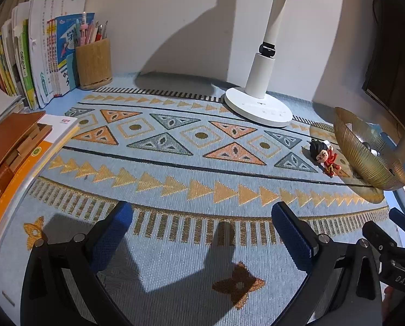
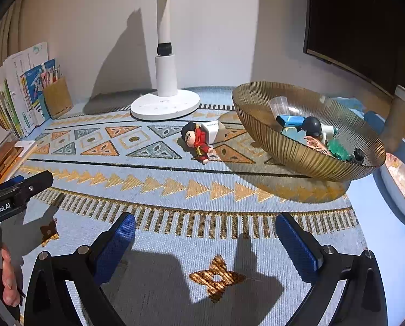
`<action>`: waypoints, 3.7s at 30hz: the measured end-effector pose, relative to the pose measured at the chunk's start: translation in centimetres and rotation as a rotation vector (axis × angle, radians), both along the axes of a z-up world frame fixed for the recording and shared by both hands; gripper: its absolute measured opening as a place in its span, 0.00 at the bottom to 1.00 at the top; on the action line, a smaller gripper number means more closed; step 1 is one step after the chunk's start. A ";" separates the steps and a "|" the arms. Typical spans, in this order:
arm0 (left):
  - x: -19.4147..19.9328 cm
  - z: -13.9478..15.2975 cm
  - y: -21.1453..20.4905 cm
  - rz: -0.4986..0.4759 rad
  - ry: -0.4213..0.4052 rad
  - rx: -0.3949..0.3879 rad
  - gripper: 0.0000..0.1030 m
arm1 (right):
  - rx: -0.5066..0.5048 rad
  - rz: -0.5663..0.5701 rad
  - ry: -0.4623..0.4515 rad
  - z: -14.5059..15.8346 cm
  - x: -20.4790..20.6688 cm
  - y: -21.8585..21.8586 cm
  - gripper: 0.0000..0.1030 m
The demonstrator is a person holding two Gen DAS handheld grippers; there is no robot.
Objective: Organize rigid objects
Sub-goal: 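Grasp the red-clothed figurine with the left tool while the right tool grasps the white charger cube, then carry the figurine and white charger cube into the amber bowl and open both tools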
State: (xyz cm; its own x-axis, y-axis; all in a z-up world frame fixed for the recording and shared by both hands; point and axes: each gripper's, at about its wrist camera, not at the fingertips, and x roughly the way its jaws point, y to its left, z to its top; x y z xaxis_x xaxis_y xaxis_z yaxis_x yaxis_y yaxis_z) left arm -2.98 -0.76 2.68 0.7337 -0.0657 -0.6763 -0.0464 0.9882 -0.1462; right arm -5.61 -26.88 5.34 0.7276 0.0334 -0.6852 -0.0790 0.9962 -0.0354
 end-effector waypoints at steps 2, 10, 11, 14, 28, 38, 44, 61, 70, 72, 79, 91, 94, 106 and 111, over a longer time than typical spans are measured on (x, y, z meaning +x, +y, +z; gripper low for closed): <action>0.1 -0.1 0.0 -0.001 0.004 0.001 0.99 | 0.007 -0.011 -0.010 0.2 -0.1 -0.2 1.00; 2.4 0.8 -2.0 -0.183 0.059 -0.030 0.99 | 0.166 -0.140 0.005 0.4 0.5 -4.3 1.00; 3.2 1.2 -2.6 -0.238 0.070 -0.056 0.99 | 0.194 -0.162 0.020 0.3 0.8 -5.0 1.00; 6.6 2.0 -5.3 -0.406 0.124 -0.119 0.99 | 0.279 -0.227 0.059 -0.2 1.4 -7.0 1.00; 14.2 -1.8 -17.8 -0.546 0.195 -0.002 0.98 | 0.580 -0.199 0.201 1.0 5.1 -12.6 1.00; 15.0 -1.8 -10.0 -0.352 0.195 -0.049 0.94 | 0.460 -0.123 0.304 -0.6 11.0 -6.7 0.98; 15.5 -1.8 -4.4 -0.290 0.147 -0.278 0.94 | 0.360 -0.181 0.245 -1.8 13.7 -3.6 0.74; 15.4 -1.9 -2.5 -0.287 0.130 -0.428 0.94 | 0.282 -0.375 0.174 -3.1 18.8 -0.1 0.52; 14.8 -1.3 -4.8 -0.361 0.099 -0.337 0.94 | 0.392 -0.340 0.211 -3.1 16.0 -2.0 0.38; 14.9 -1.0 -6.3 -0.392 0.104 -0.265 0.94 | 0.402 -0.297 0.226 -2.9 13.7 -2.2 0.38; 16.7 -1.6 -12.0 -0.495 0.153 0.016 0.85 | 0.323 -0.198 0.204 -1.8 7.7 -3.0 0.38; 14.9 -0.9 -11.0 -0.496 0.162 0.003 0.28 | 0.244 -0.096 0.173 -0.7 4.4 -4.6 0.38; 10.5 -0.3 -9.0 -0.482 0.146 -0.022 0.28 | 0.247 -0.027 0.194 -0.8 3.1 -3.8 0.38; -4.6 -1.7 -2.7 -0.286 0.160 -0.041 0.28 | 0.000 0.244 0.212 -3.2 -1.9 2.2 0.38; -5.6 -1.6 -2.7 -0.275 0.148 -0.009 0.40 | 0.079 0.228 0.235 -3.4 -2.2 1.1 0.76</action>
